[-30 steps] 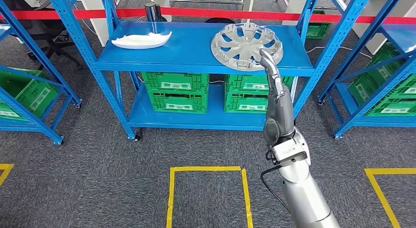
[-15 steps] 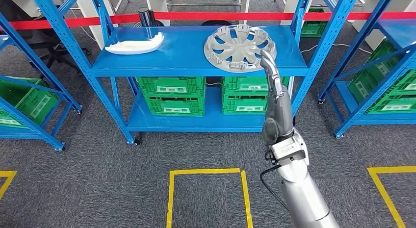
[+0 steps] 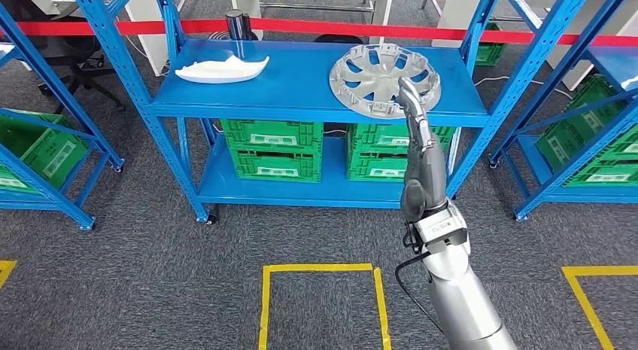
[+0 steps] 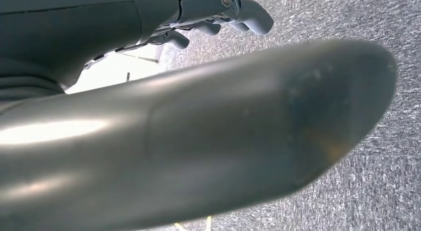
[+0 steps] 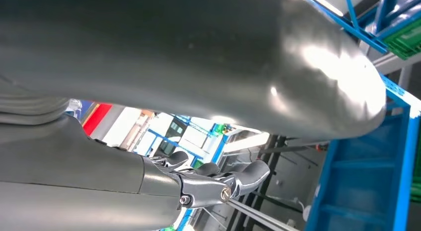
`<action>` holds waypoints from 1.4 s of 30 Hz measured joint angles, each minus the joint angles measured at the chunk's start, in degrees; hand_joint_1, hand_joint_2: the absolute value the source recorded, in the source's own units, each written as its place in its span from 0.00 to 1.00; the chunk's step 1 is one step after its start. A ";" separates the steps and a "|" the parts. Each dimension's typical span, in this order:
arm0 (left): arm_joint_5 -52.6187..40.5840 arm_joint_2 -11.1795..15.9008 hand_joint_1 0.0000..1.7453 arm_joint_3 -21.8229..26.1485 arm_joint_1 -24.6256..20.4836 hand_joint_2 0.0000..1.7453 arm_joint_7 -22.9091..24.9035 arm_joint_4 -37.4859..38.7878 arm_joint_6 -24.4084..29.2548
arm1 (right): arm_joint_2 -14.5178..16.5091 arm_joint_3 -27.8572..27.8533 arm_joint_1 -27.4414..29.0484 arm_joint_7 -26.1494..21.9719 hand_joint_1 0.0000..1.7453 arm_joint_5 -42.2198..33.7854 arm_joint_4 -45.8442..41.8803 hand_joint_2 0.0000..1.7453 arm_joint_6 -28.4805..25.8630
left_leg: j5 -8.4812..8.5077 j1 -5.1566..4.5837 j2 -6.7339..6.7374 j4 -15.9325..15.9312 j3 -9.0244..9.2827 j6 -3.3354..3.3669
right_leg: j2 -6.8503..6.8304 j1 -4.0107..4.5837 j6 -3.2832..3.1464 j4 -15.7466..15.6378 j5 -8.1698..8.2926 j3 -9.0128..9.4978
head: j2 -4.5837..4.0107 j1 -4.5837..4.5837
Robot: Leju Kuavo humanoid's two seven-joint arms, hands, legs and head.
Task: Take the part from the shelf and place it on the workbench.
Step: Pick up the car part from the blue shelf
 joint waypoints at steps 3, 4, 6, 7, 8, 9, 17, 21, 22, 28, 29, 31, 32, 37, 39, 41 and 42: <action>0.00 -0.02 0.00 0.24 0.04 0.00 -0.02 0.00 0.00 | 0.01 0.04 -0.16 0.04 0.00 0.22 0.28 0.00 0.26 | -0.69 -0.57 -0.05 0.08 0.75 0.20 | 0.00 0.50 -1.03 -1.14 2.98 -1.33 | 0.00 0.07; 0.00 -0.08 0.00 0.29 0.04 0.00 -0.02 0.00 0.00 | 0.01 0.06 -0.28 0.05 0.00 0.30 0.31 0.00 0.27 | -0.97 -0.73 -0.07 0.08 1.13 0.19 | -0.03 0.83 -1.72 -5.32 5.65 0.24 | 0.00 0.08; -0.03 -0.23 0.00 0.36 0.01 0.00 -0.02 0.01 -0.01 | 0.01 0.11 -0.56 0.04 0.00 0.44 0.32 0.00 0.42 | -1.42 -0.97 -0.07 0.01 1.67 -0.08 | -0.19 1.51 -2.82 -11.90 7.85 2.82 | 0.00 0.00; -0.07 -0.31 0.00 0.37 -0.02 0.00 -0.02 0.01 -0.03 | 0.03 0.15 -0.66 0.04 0.00 0.53 0.32 0.00 0.54 | -1.58 -0.94 -0.04 -0.12 1.83 -0.38 | -0.24 1.79 -3.20 -13.51 7.77 3.44 | 0.00 -0.03; -0.13 -0.34 0.00 0.38 -0.01 0.00 0.01 0.02 -0.06 | 0.06 0.18 -0.70 0.05 0.00 0.63 0.33 0.00 0.67 | -1.43 -0.93 0.00 0.04 1.97 -0.83 | -0.22 1.90 -3.43 -13.97 7.32 3.63 | 0.00 -0.06; -0.21 -0.36 0.00 0.39 0.00 0.00 0.04 0.03 -0.09 | 0.08 0.20 -0.73 0.05 0.00 0.73 0.32 0.00 0.78 | -1.38 -0.87 0.02 0.26 2.15 -1.31 | -0.10 1.86 -3.68 -14.35 7.41 4.12 | 0.00 -0.04; -0.54 -0.26 0.00 0.42 0.12 0.00 -0.94 0.04 -0.13 | 0.31 0.20 -0.18 0.08 0.00 1.32 0.30 0.00 0.99 | -7.49 0.03 0.13 15.20 -6.68 -3.61 | -0.07 0.86 -4.36 -15.01 7.34 6.99 | 0.00 -0.59; -0.66 -0.16 0.00 0.44 0.27 0.00 -1.03 0.08 -0.16 | 0.34 0.20 0.14 0.08 0.00 1.45 0.30 0.00 0.94 | 0.59 0.57 0.47 2.29 -2.50 -3.99 | 0.03 0.38 -3.14 -14.89 5.65 8.87 | 0.00 -0.68; -0.68 -0.17 0.00 0.44 0.23 0.00 -1.37 0.11 -0.20 | 0.35 0.21 0.13 0.08 0.00 1.47 0.29 0.00 0.95 | 1.37 0.51 0.59 0.47 -1.78 -3.65 | 0.01 0.41 -2.73 -14.92 5.27 9.08 | 0.00 -0.72; -0.70 -0.10 0.00 0.48 0.27 0.00 -2.32 0.17 -0.29 | 0.38 0.16 0.20 0.10 0.00 1.51 -0.01 0.00 0.98 | 0.79 0.53 0.41 -0.33 0.00 -0.86 | 0.00 0.34 -1.00 -8.50 3.81 6.35 | 0.00 -0.51; -0.70 -0.08 0.00 0.49 0.24 0.00 -2.42 0.17 -0.28 | 0.39 0.15 0.23 0.10 0.00 1.51 -0.04 0.00 1.04 | 0.54 0.50 0.39 -0.35 0.22 -0.64 | 0.00 0.34 -0.92 -4.80 2.50 4.03 | 0.00 -0.44; -0.69 -0.08 0.00 0.51 0.25 0.00 -2.74 0.17 -0.26 | 0.39 0.13 0.46 0.14 0.00 1.51 -0.01 0.00 1.21 | -0.05 0.39 0.27 -0.35 0.63 -0.44 | 0.00 0.34 -0.76 1.39 -0.13 -0.68 | 0.00 -0.36; -0.68 -0.08 0.00 0.55 0.30 0.00 -2.84 0.17 -0.25 | 0.39 0.11 0.55 0.16 0.00 1.51 0.01 0.00 1.27 | -0.38 0.33 0.20 -0.34 0.95 -0.44 | 0.00 0.35 -0.78 2.11 -0.18 -1.95 | 0.00 -0.32; -0.53 -0.21 0.00 0.65 0.33 0.00 -2.86 0.19 -0.11 | 0.41 0.09 0.38 0.13 0.00 1.52 0.08 0.00 1.45 | -2.30 0.03 -0.05 -0.40 3.09 -1.16 | -0.10 1.17 -2.31 -12.88 9.28 2.18 | 0.00 -0.32; -0.41 -0.33 0.00 0.66 0.23 0.00 -2.86 0.20 -0.11 | 0.42 0.08 0.29 0.12 0.00 1.54 0.11 0.00 1.57 | -2.51 -0.04 -0.07 -0.22 3.60 -1.90 | -0.09 1.50 -2.88 -14.24 9.13 2.75 | 0.00 -0.35; -0.25 -0.38 0.00 0.67 0.20 0.00 -2.86 0.20 -0.10 | 0.45 0.08 0.21 0.10 0.00 1.57 0.10 0.00 1.64 | -2.63 -0.04 -0.01 0.53 3.97 -2.59 | 0.02 1.30 -3.51 -14.76 9.63 3.79 | 0.00 -0.28; -0.18 -0.41 0.00 0.68 0.17 0.00 -2.86 0.20 -0.10 | 0.48 0.07 0.11 0.11 0.00 1.58 0.10 0.00 1.67 | -3.00 -0.03 0.03 1.78 3.52 -2.88 | 0.02 1.15 -3.85 -14.87 9.57 4.40 | 0.00 -0.39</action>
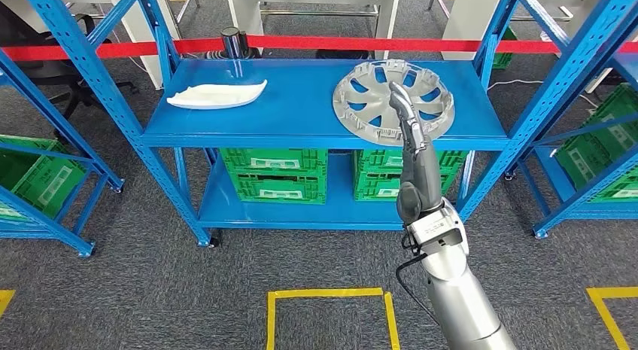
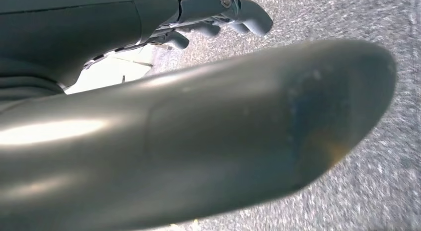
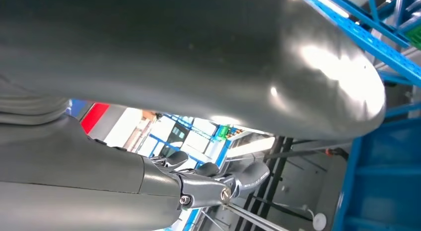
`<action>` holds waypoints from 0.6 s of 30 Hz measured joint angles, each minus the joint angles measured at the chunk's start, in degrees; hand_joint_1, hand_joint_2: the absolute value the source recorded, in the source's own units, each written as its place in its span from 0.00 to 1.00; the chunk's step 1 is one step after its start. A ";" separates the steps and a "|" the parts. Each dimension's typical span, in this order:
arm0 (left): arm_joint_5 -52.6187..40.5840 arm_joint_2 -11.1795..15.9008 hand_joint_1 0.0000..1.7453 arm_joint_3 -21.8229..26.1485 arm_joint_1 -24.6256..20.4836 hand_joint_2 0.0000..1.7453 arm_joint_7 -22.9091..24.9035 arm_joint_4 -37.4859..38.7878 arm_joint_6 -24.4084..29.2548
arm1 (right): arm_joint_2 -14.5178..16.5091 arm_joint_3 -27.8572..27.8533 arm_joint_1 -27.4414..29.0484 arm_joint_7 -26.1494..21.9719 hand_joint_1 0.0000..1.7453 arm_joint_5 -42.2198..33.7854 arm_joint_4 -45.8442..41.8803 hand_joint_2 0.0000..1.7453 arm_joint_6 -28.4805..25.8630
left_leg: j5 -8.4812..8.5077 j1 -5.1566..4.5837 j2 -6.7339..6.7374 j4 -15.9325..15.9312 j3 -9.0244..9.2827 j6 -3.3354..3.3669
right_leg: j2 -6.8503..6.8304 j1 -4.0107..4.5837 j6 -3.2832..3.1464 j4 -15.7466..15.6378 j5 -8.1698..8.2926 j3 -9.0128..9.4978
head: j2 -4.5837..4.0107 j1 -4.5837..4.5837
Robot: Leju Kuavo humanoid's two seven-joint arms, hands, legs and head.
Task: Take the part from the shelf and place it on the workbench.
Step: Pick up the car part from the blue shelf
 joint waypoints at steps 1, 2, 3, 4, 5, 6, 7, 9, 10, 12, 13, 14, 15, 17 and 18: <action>0.09 -0.02 0.00 0.01 -0.08 0.00 -0.06 0.00 0.01 | 0.04 0.00 -0.11 -0.02 0.00 0.03 -0.01 0.00 0.03 | -0.78 0.06 0.03 2.30 -1.23 -0.27 | -0.02 -0.11 -0.27 -0.09 -0.17 0.57 | 0.00 -0.14; 0.14 -0.03 0.00 0.02 -0.14 0.00 -0.21 0.00 0.01 | 0.07 0.00 -0.18 -0.03 0.00 0.14 0.00 0.00 0.08 | -2.07 0.14 0.06 5.65 -3.30 -0.51 | -0.07 -0.16 -0.48 -0.16 -0.46 0.97 | 0.00 -0.27; 0.19 -0.04 0.00 0.03 -0.17 0.00 -0.41 0.01 0.01 | 0.09 0.00 -0.20 -0.03 0.00 0.31 0.01 0.00 0.11 | -3.56 0.17 0.08 9.32 -5.73 -0.72 | -0.07 -0.16 -0.62 -0.15 -0.80 1.25 | 0.00 -0.43; 0.24 -0.03 0.00 0.05 -0.12 0.00 -0.61 0.01 0.01 | 0.10 0.00 -0.18 -0.04 0.00 0.54 0.03 0.00 0.13 | -4.78 0.21 0.08 12.36 -8.02 -0.86 | -0.03 -0.15 -0.67 -0.13 -1.16 1.54 | 0.00 -0.45; 0.26 -0.02 0.00 0.10 -0.02 0.00 -0.68 0.02 0.02 | 0.10 0.00 -0.14 -0.04 0.00 0.82 0.05 0.00 0.09 | -5.21 0.23 0.08 13.86 -9.56 -0.89 | 0.03 -0.15 -0.65 -0.11 -1.53 1.90 | 0.00 -0.46; 0.27 -0.01 0.00 0.17 0.08 0.00 -0.61 0.02 0.02 | 0.11 0.00 -0.12 -0.04 0.00 1.05 0.08 0.00 0.01 | -4.56 0.23 0.08 13.51 -10.12 -0.85 | 0.10 -0.16 -0.59 -0.10 -1.90 2.33 | 0.00 -0.47; 0.27 0.03 0.00 0.28 0.14 0.00 -0.50 0.02 0.03 | 0.13 0.00 -0.12 -0.04 0.00 1.22 0.09 0.00 -0.13 | -2.60 0.24 0.10 10.94 -9.57 -0.79 | 0.15 -0.20 -0.47 -0.10 -2.33 2.91 | 0.00 -0.46; 0.21 0.09 0.00 0.45 0.18 0.00 -0.39 0.02 0.04 | 0.20 0.00 -0.13 -0.05 0.00 1.45 0.11 0.00 -0.43 | 2.46 0.19 0.18 3.15 -6.91 -0.62 | 0.14 -0.23 -0.06 -0.08 -3.30 4.19 | 0.00 -0.45; 0.19 0.11 0.00 0.50 0.17 0.00 -0.54 0.03 0.05 | 0.23 0.00 -0.16 -0.06 0.00 1.54 0.11 0.00 -0.55 | 3.81 0.10 0.26 0.03 -5.83 -0.38 | 0.13 -0.22 0.23 -0.07 -3.75 4.67 | 0.00 -0.48; 0.17 0.11 0.00 0.54 0.19 0.00 -1.12 0.06 0.05 | 0.25 0.01 -0.18 -0.05 0.00 1.73 0.13 0.00 -0.63 | 4.28 -0.09 0.34 -1.81 -5.08 0.52 | 0.12 -0.12 0.91 0.09 -4.29 4.99 | 0.00 -0.52; 0.16 0.10 0.00 0.55 0.23 0.00 -1.43 0.07 0.05 | 0.26 0.02 -0.19 -0.08 0.00 1.80 0.12 0.00 -0.67 | 4.09 -0.09 0.33 -1.88 -4.85 1.02 | 0.14 -0.08 1.20 0.29 -4.39 5.02 | 0.00 -0.52; 0.16 0.10 0.00 0.58 0.29 0.00 -1.59 0.07 0.05 | 0.26 0.01 -0.19 -0.08 0.00 1.85 0.11 0.00 -0.69 | 4.30 -0.03 0.28 -1.93 -4.47 1.44 | 0.12 -0.08 1.48 0.79 -4.45 4.91 | 0.00 -0.49; 0.15 0.12 0.00 0.63 0.33 0.00 -1.52 0.07 0.05 | 0.26 -0.01 -0.20 -0.10 0.00 1.86 0.10 0.00 -0.72 | 4.17 0.05 0.23 -2.03 -4.10 1.77 | 0.12 -0.10 1.70 1.80 -4.47 4.60 | 0.00 -0.45; 0.07 0.17 0.00 0.73 0.22 0.00 -1.19 0.07 0.05 | 0.25 -0.06 -0.27 -0.15 0.00 1.85 0.06 0.00 -0.73 | 3.68 0.16 0.19 -2.19 -3.29 2.31 | 0.07 -0.21 2.19 6.84 -5.72 1.59 | 0.00 -0.27; -0.01 0.20 0.00 0.75 0.15 0.00 -1.11 0.07 0.04 | 0.26 -0.07 -0.21 -0.17 0.00 1.84 0.04 0.00 -0.73 | 3.38 0.16 0.17 -2.20 -3.03 2.49 | 0.07 -0.24 2.43 10.40 -7.01 -0.78 | 0.00 -0.19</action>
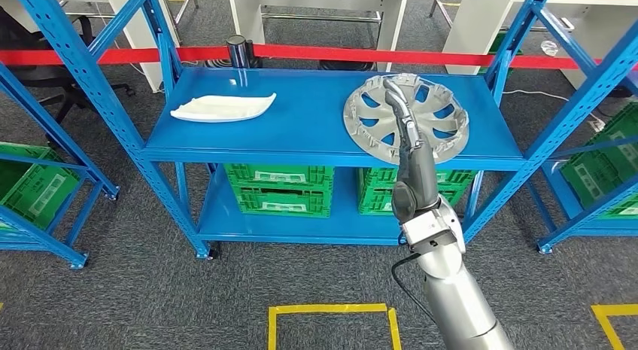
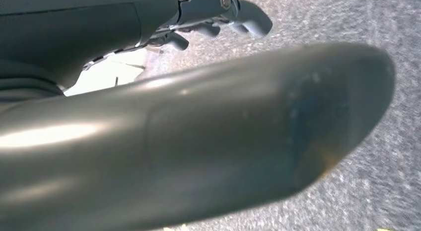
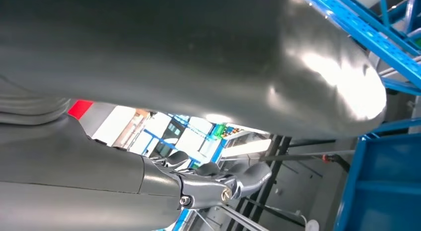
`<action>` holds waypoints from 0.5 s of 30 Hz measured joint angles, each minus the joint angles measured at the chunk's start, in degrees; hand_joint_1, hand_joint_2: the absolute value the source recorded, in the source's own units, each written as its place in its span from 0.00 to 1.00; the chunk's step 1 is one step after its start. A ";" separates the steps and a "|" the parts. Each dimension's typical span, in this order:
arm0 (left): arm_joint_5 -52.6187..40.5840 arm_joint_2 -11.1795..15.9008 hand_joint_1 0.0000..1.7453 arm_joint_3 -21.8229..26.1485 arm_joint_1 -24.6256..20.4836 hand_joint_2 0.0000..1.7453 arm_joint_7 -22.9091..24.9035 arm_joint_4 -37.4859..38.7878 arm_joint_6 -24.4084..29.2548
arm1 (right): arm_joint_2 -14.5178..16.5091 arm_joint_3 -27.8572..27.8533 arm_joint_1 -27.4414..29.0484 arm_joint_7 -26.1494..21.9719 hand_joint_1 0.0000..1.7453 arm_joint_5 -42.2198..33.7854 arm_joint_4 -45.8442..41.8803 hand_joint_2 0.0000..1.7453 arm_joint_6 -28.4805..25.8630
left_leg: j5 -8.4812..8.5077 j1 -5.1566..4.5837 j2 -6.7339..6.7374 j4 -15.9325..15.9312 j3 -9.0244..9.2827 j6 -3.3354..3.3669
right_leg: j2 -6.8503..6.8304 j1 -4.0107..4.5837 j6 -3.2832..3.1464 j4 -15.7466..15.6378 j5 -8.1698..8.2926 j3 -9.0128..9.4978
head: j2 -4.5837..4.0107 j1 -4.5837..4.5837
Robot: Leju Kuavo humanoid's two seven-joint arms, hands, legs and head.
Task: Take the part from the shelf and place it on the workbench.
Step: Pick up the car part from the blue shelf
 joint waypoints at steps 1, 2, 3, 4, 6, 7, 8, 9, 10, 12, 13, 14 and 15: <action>-0.07 0.01 0.00 0.02 -0.03 0.00 -0.04 0.00 -0.02 | 0.00 0.00 0.13 0.01 0.00 -0.01 -0.01 0.00 0.01 | -0.33 -0.01 -0.03 0.00 0.25 0.10 | -0.01 -0.03 0.17 3.57 -1.43 -2.66 | 0.00 0.09; -0.11 0.01 0.00 0.03 0.00 0.00 -0.07 0.00 -0.04 | 0.00 0.00 0.33 0.04 0.00 0.01 -0.01 0.00 0.01 | -0.66 -0.02 -0.07 0.01 0.53 0.12 | -0.01 -0.05 0.22 5.78 -2.33 -4.69 | 0.00 0.11; -0.16 0.02 0.00 0.03 0.06 0.00 -0.09 0.00 -0.08 | -0.01 0.00 0.50 0.08 0.00 0.04 -0.01 0.00 0.01 | -1.05 -0.03 -0.12 0.01 0.94 0.08 | -0.01 -0.04 0.17 6.18 -2.14 -5.86 | 0.00 0.16; -0.18 0.02 0.00 0.04 0.12 0.00 -0.04 0.00 -0.14 | -0.01 0.00 0.61 0.12 0.00 0.08 -0.01 0.00 0.02 | -1.48 -0.06 -0.16 0.01 1.47 -0.01 | -0.01 -0.02 -0.02 4.60 -0.66 -5.99 | 0.00 0.21; -0.26 0.01 0.00 0.05 0.18 0.00 0.04 0.01 -0.25 | -0.01 0.00 0.65 0.16 0.00 0.18 0.00 0.00 0.04 | -2.41 -0.12 -0.19 -0.01 2.56 -0.25 | -0.03 0.18 -0.78 -2.95 4.92 -3.86 | 0.00 0.28; -0.30 -0.01 0.00 0.06 0.16 0.00 0.02 0.02 -0.31 | -0.01 0.00 0.61 0.16 0.00 0.23 0.04 0.00 0.05 | -2.81 -0.18 -0.22 0.01 3.00 -0.46 | -0.06 0.42 -1.15 -6.23 6.52 -2.80 | 0.00 0.26; -0.35 -0.03 0.00 0.06 0.10 0.00 -0.07 0.02 -0.37 | -0.01 0.00 0.55 0.20 0.00 0.33 0.09 0.00 0.09 | -3.22 -0.22 -0.25 -0.03 3.21 -0.75 | -0.05 0.65 -1.48 -8.41 7.18 -2.08 | 0.00 0.26; -0.38 -0.07 0.00 0.06 0.06 0.00 -0.16 0.02 -0.45 | -0.01 0.01 0.48 0.22 0.00 0.43 0.15 0.00 0.13 | -3.43 -0.26 -0.27 0.03 3.49 -1.09 | -0.04 0.83 -1.73 -9.41 7.16 -1.71 | 0.00 0.28; -0.40 -0.09 0.00 0.06 0.04 0.00 -0.24 0.01 -0.51 | -0.01 0.01 0.35 0.27 0.00 0.57 0.22 0.25 0.17 | -3.45 -0.34 -0.28 0.23 3.80 -1.49 | -0.01 0.90 -1.93 -9.48 6.61 -1.47 | 0.00 0.28; -0.46 -0.10 0.00 0.06 0.06 0.00 -0.18 0.01 -0.58 | 0.02 0.01 -0.09 0.38 0.00 1.07 0.33 0.75 0.28 | -3.64 -0.37 -0.20 1.18 4.22 -2.16 | 0.05 0.61 -2.56 -9.89 7.03 -0.21 | 0.00 0.34; -0.50 -0.10 0.00 0.06 0.00 0.00 -0.11 0.01 -0.59 | 0.04 0.00 -0.49 0.46 0.00 1.40 0.42 1.00 0.34 | -4.09 -0.38 -0.15 2.53 3.74 -2.43 | 0.04 0.45 -2.94 -9.98 6.90 0.49 | 0.00 0.20; -0.54 -0.09 0.00 0.06 -0.11 0.00 -0.05 0.01 -0.59 | 0.07 0.01 -0.94 0.54 0.00 1.73 0.52 1.00 0.40 | -4.99 -0.34 -0.12 4.72 2.63 -2.66 | 0.01 0.33 -3.24 -10.06 6.66 1.16 | 0.00 0.07; -0.57 -0.10 0.00 0.06 -0.24 0.00 -0.17 0.01 -0.59 | 0.10 0.03 -1.41 0.64 0.00 2.04 0.70 1.00 0.50 | -6.30 -0.29 -0.10 7.94 0.69 -2.88 | -0.04 0.29 -3.48 -10.11 6.29 1.61 | 0.00 -0.07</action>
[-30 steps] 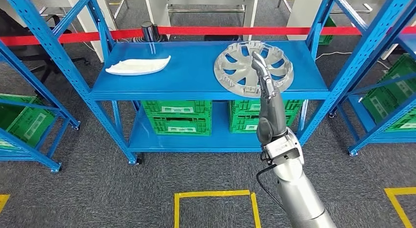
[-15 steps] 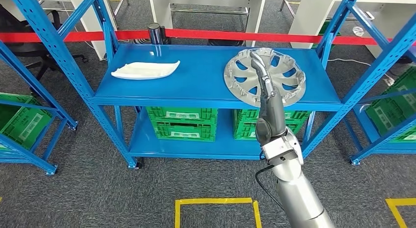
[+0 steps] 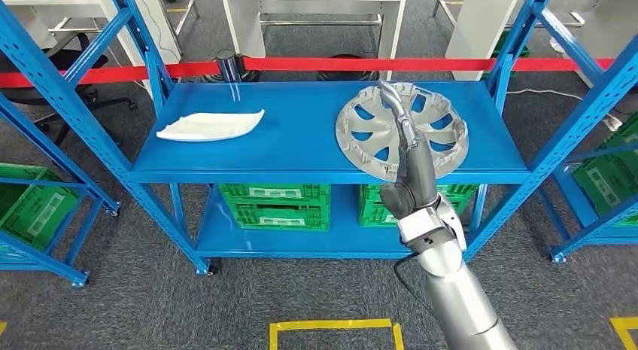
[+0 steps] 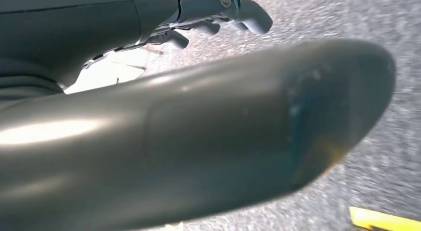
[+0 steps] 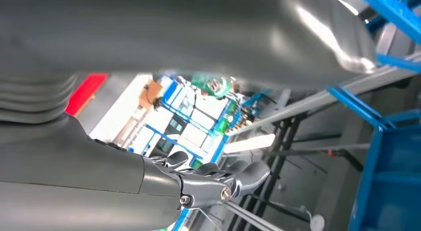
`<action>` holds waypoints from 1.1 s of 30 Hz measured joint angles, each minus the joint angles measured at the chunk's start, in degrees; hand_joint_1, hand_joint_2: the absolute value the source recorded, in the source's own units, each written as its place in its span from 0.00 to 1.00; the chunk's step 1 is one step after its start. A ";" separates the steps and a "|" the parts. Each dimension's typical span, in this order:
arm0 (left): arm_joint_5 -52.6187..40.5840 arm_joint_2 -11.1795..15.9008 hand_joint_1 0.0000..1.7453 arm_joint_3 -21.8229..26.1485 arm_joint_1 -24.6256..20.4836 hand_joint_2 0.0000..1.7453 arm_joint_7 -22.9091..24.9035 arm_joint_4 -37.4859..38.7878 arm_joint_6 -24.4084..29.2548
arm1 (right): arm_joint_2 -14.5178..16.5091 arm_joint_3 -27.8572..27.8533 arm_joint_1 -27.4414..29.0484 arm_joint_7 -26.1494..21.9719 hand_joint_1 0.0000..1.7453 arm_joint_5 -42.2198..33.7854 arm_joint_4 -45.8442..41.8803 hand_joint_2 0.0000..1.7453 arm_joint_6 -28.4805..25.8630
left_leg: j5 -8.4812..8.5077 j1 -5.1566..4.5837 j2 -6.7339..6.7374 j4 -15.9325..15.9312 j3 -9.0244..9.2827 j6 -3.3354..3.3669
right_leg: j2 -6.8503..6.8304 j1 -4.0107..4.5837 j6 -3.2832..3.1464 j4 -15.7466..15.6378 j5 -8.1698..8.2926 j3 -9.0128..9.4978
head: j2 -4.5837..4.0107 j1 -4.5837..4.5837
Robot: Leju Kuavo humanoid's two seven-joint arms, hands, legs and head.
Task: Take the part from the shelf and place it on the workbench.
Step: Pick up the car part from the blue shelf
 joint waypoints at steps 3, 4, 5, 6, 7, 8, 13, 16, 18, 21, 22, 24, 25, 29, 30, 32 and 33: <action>-0.03 -0.01 0.00 0.00 -0.03 0.00 -0.90 0.01 -0.01 | 0.05 0.07 -0.97 0.51 0.00 0.48 0.92 1.00 0.39 | -2.94 0.08 0.01 8.13 -6.36 -0.33 | 0.09 0.08 -0.23 0.03 -1.16 1.12 | 0.00 -0.18; -0.03 -0.01 0.00 0.01 0.05 0.00 -0.98 0.01 -0.01 | 0.06 0.08 -1.22 0.63 0.00 0.51 1.27 1.00 0.48 | -2.09 0.08 0.01 7.67 -7.03 -0.24 | 0.15 0.10 -0.21 0.03 -1.59 1.66 | 0.00 -0.18; -0.03 -0.01 0.00 0.03 0.10 0.00 -0.96 0.01 0.01 | 0.08 0.10 -1.52 0.71 0.00 0.53 1.61 1.00 0.54 | -0.07 0.07 0.01 5.31 -6.79 -0.09 | 0.20 0.11 -0.15 0.04 -2.07 2.31 | 0.00 -0.18; -0.02 -0.01 0.00 0.05 0.14 0.00 -0.89 0.01 0.03 | 0.11 0.10 -1.87 0.72 0.00 0.55 1.93 1.00 0.56 | 2.94 0.06 0.03 1.52 -5.86 0.11 | 0.21 0.11 -0.04 0.03 -2.58 2.95 | 0.00 -0.18; -0.01 -0.01 0.00 0.09 0.19 0.00 -0.85 0.02 0.08 | 0.15 0.11 -2.26 0.71 0.00 0.56 2.33 1.00 0.58 | 5.54 -0.02 0.05 -2.28 -4.89 0.29 | 0.20 0.16 0.13 0.13 -3.08 3.55 | 0.00 -0.17; 0.00 -0.01 0.00 0.11 0.20 0.00 -1.09 0.04 0.15 | 0.19 0.12 -2.63 0.71 0.00 0.59 2.77 1.00 0.62 | 7.30 -0.11 0.08 -5.21 -4.06 0.50 | 0.20 0.24 0.34 0.23 -3.50 3.87 | 0.00 -0.24; -0.69 -0.26 0.00 0.13 0.33 0.00 -2.69 0.10 0.65 | 0.22 0.29 -4.12 1.26 0.00 2.71 5.00 0.00 -0.07 | 8.81 -0.21 -0.17 -7.71 -3.48 0.91 | 0.19 0.54 0.56 0.32 -4.20 3.92 | 0.00 -0.34; -1.41 -0.31 0.00 0.13 0.18 0.00 -2.70 0.10 0.58 | 0.22 0.71 -5.51 2.91 0.00 6.67 7.19 0.00 -2.14 | 8.47 -0.27 -0.30 -7.75 -3.42 1.32 | 0.15 0.53 0.56 -0.43 -4.33 4.35 | 0.00 -0.33; -1.69 -0.37 0.00 0.13 0.12 0.00 -2.74 0.10 0.30 | 0.22 1.17 -6.41 3.94 0.00 9.09 8.75 0.00 -3.14 | 8.33 -0.27 -0.31 -7.78 -3.33 1.48 | 0.13 0.55 0.73 -0.73 -4.40 4.54 | 0.00 -0.33; -2.03 -0.40 0.00 0.13 0.09 0.00 -2.82 0.10 -0.06 | 0.22 2.02 -8.02 4.98 0.00 11.20 11.59 0.00 -3.35 | 8.24 -0.28 -0.29 -7.78 -3.20 1.62 | 0.11 0.53 1.15 -0.90 -4.40 4.71 | 0.00 -0.33; -2.07 -0.40 0.00 0.13 0.08 0.00 -2.83 0.10 -0.14 | 0.22 2.36 -8.78 5.20 0.00 11.66 12.83 0.00 -3.12 | 8.24 -0.29 -0.28 -7.78 -3.17 1.63 | 0.11 0.52 1.27 -0.92 -4.38 4.74 | 0.00 -0.33; -2.10 -0.40 0.00 0.13 0.06 0.00 -2.83 0.10 -0.40 | 0.22 3.12 -10.51 5.63 0.00 12.46 15.81 0.00 -2.52 | 8.27 -0.29 -0.27 -7.78 -3.10 1.69 | 0.11 0.52 1.42 -0.94 -4.32 4.79 | 0.00 -0.34; -2.10 -0.41 0.00 0.13 0.06 0.00 -2.83 0.10 -0.57 | 0.22 3.48 -11.35 5.84 0.00 12.80 17.28 0.00 -2.33 | 8.30 -0.28 -0.27 -7.78 -3.07 1.72 | 0.11 0.52 1.47 -0.94 -4.29 4.81 | 0.00 -0.34; -2.12 -0.51 0.00 0.13 0.06 0.00 -2.83 0.10 -1.29 | 0.38 5.12 -14.99 6.75 0.00 14.70 24.28 0.00 -2.89 | 8.44 -0.22 -0.27 -7.81 -2.98 1.70 | 0.09 0.52 1.60 -0.93 -4.20 4.88 | 0.00 -0.34; -2.13 -0.55 0.00 0.13 0.05 0.00 -2.83 0.10 -1.45 | 0.44 5.48 -15.89 7.02 0.00 15.22 26.07 0.00 -3.30 | 8.47 -0.20 -0.27 -7.81 -2.96 1.68 | 0.09 0.52 1.62 -0.93 -4.18 4.90 | 0.00 -0.34; -2.16 -0.62 0.00 0.13 0.05 0.00 -2.83 0.10 -1.80 | 0.57 6.16 -17.40 7.73 0.00 16.39 29.36 0.00 -4.36 | 8.50 -0.16 -0.28 -7.83 -2.92 1.63 | 0.08 0.52 1.63 -0.93 -4.17 4.94 | 0.00 -0.35; -2.22 -0.66 0.00 0.13 0.05 0.00 -2.83 0.11 -2.04 | 0.62 6.50 -18.07 8.24 0.00 17.08 30.96 0.00 -4.95 | 8.51 -0.15 -0.28 -7.84 -2.90 1.61 | 0.08 0.52 1.63 -0.93 -4.16 4.95 | 0.00 -0.34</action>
